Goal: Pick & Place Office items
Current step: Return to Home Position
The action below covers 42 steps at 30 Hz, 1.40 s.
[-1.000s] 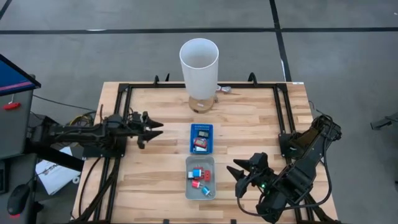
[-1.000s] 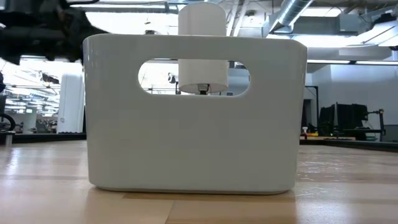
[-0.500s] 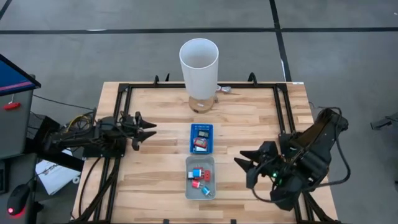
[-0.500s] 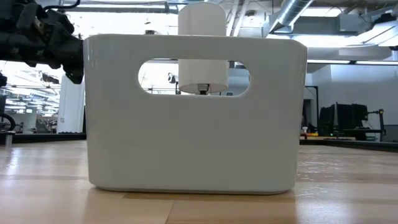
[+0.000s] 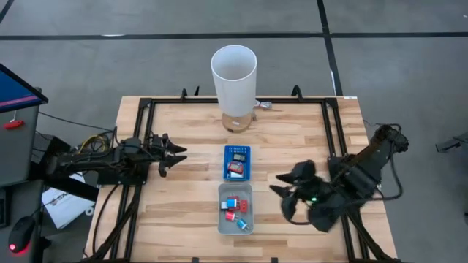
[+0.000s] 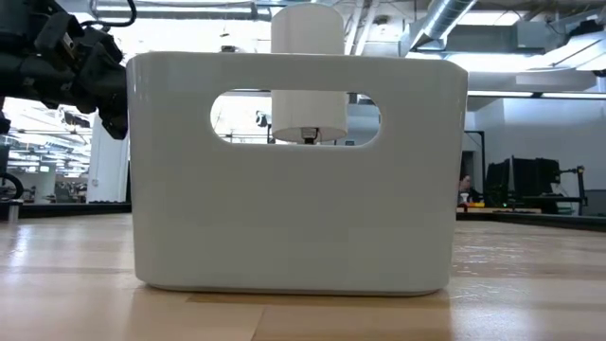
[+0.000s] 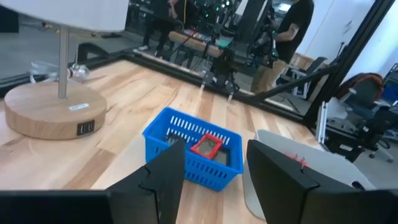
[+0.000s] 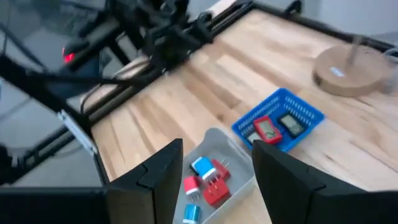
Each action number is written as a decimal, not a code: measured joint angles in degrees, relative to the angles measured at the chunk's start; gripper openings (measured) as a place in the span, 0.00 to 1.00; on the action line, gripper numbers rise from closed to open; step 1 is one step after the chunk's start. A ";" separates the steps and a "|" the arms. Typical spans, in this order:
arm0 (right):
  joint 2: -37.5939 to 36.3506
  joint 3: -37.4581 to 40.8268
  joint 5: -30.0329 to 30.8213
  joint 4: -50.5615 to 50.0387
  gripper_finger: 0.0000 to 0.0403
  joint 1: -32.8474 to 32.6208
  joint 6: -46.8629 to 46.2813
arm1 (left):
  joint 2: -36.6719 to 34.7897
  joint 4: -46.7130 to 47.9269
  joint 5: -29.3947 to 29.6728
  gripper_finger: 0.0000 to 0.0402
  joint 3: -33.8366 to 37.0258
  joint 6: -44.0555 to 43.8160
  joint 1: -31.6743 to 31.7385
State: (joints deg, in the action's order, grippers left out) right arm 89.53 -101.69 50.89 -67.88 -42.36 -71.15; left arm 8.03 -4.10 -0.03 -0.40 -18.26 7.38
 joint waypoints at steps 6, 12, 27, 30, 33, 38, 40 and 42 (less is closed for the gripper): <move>0.16 8.49 -13.61 27.45 0.46 8.66 25.45 | 2.57 -0.08 0.02 0.43 0.00 -0.02 0.00; 0.23 15.73 -29.43 50.49 0.46 19.21 44.26 | 4.58 -0.21 0.02 0.43 0.00 -0.02 0.00; -21.69 26.47 -32.75 48.20 0.46 28.45 58.89 | 7.50 -0.94 0.02 0.43 0.00 -0.04 -0.02; -29.34 39.65 -32.80 57.99 0.46 29.98 56.36 | 7.48 -1.14 0.02 0.43 0.00 -0.04 0.00; -35.27 52.25 -32.65 64.12 0.46 31.27 51.53 | 7.59 -1.17 0.03 0.43 0.00 -0.04 -0.01; -44.09 67.17 -32.64 72.25 0.46 31.28 44.30 | 8.06 -1.55 0.02 0.43 0.00 -0.04 0.00; -46.44 71.65 -32.42 74.09 0.46 30.88 43.24 | 8.22 -1.51 0.03 0.43 0.00 -0.03 0.00; -48.78 75.31 -33.13 77.48 0.46 30.68 43.91 | 8.27 -1.59 0.02 0.43 0.00 -0.04 -0.01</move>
State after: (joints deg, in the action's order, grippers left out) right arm 40.75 -26.38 17.75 9.61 -11.67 -27.24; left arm 16.29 -5.70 -0.01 -0.40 -18.31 7.37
